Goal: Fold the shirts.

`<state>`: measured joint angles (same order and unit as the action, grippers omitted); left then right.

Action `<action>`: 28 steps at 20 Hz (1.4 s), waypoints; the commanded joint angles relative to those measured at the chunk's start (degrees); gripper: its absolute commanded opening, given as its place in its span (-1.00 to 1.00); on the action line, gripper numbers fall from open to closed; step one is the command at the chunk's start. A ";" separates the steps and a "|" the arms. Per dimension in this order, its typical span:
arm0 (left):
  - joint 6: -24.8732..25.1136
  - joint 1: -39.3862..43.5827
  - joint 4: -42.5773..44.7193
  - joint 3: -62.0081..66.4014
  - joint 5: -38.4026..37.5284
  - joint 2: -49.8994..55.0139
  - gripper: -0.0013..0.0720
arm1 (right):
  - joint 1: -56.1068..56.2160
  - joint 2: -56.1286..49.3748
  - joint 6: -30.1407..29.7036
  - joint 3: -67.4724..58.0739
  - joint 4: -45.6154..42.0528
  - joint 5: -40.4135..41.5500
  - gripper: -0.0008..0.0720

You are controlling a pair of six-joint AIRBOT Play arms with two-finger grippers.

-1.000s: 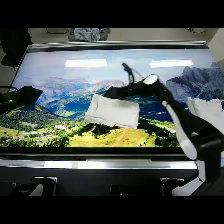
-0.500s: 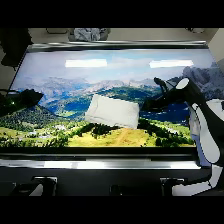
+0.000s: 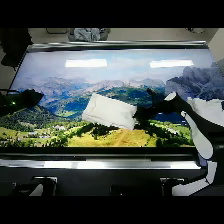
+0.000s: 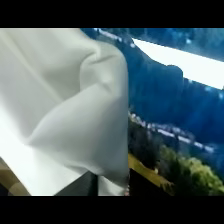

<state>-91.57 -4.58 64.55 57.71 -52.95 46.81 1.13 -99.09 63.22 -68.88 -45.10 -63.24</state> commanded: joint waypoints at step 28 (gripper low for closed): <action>0.26 0.02 0.48 -0.07 0.02 1.03 -0.87 | -61.57 11.61 7.61 -44.98 0.83 -34.10 -0.88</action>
<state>-91.33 -4.58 65.04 57.67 -52.95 47.79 -54.26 -87.83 69.82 -111.85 -44.01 -90.96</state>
